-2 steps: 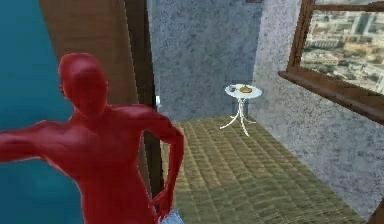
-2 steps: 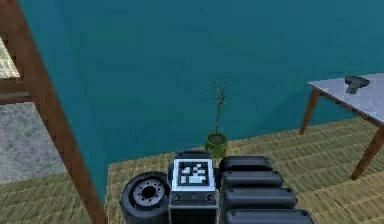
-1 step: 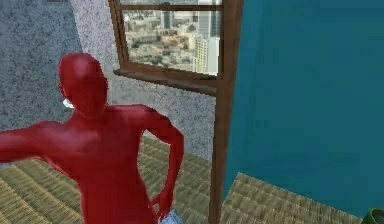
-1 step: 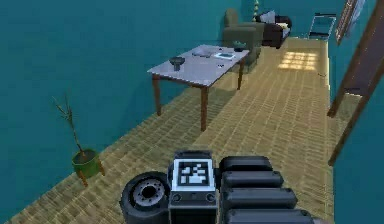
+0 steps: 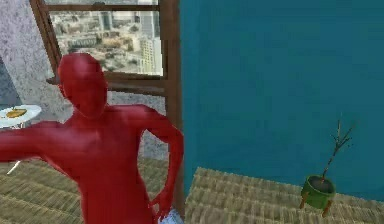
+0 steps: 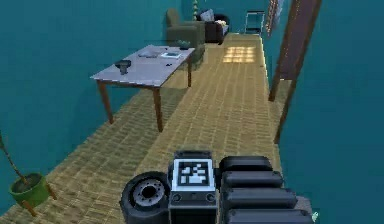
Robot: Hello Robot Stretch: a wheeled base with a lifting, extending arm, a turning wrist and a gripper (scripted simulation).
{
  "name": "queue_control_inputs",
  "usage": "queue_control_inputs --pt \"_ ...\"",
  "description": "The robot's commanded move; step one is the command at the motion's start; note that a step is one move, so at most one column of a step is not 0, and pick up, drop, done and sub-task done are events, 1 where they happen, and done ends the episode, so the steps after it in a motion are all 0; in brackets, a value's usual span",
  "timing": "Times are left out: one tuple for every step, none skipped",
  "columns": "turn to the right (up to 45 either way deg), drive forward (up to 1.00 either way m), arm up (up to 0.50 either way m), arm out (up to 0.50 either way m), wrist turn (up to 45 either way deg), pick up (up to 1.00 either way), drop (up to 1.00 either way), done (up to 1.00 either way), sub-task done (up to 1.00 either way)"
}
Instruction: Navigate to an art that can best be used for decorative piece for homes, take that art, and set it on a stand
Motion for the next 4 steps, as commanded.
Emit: queue_control_inputs --pt "0.0 0.6 0.0 0.0 0.0 0.0 0.0 0.0 0.0" --pt "-45.0 0.0 0.0 0.0 0.0 0.0 0.0 0.0 0.0" --pt "-12.0 0.0 0.0 0.0 0.0 0.0 0.0 0.0 0.0" --pt "0.0 1.0 0.0 0.0 0.0 0.0 0.0 0.0 0.0"
